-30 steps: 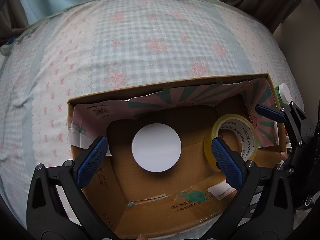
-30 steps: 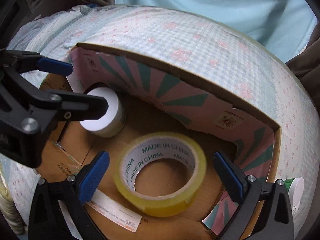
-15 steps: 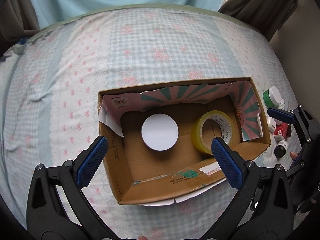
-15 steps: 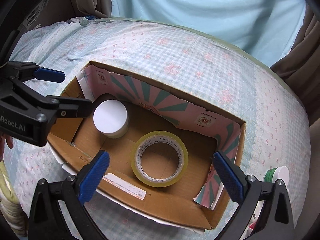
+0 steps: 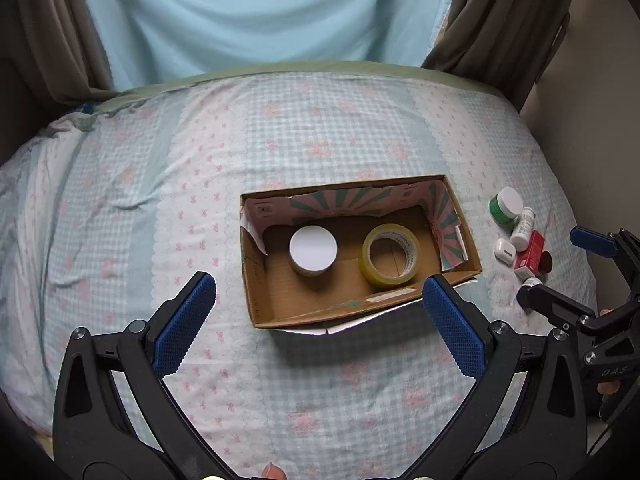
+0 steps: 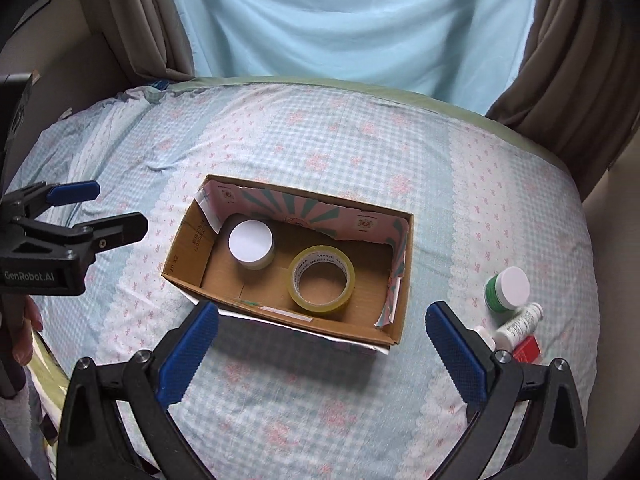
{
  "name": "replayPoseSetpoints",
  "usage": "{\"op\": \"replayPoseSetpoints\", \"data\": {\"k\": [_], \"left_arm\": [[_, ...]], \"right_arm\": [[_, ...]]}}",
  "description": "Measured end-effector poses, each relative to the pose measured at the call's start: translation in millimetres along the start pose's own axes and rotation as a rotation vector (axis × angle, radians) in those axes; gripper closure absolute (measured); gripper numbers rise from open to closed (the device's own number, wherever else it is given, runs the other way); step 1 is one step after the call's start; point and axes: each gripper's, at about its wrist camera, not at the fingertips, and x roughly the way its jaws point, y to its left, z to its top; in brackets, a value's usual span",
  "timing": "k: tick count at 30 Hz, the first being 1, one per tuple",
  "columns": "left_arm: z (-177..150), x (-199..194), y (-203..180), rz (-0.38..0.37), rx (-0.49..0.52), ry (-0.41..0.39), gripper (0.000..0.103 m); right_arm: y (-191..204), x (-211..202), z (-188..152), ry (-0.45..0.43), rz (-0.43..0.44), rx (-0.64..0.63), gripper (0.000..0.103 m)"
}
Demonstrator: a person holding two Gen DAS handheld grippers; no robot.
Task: Organize rigid objects
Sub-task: 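Withdraw both grippers from the box toward the remaining items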
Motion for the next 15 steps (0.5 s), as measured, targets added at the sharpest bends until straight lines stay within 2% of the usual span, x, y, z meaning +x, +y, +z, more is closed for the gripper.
{"op": "replayPoseSetpoints", "data": {"k": [5,11,15], "left_arm": [[-14,-18,-39,-0.032,0.031,-0.024,0.000],[-23,-26,-105,-0.091,0.034,-0.033,0.000],[-26,-29,-158,-0.067,0.048,-0.039,0.000]], "right_arm": [[-39,-41,-27,-0.038,-0.072,0.095,0.000],[-100,-76,-67,-0.058,-0.105,0.174,0.000],[-146,-91,-92,-0.070,-0.117,0.183,0.000]]}}
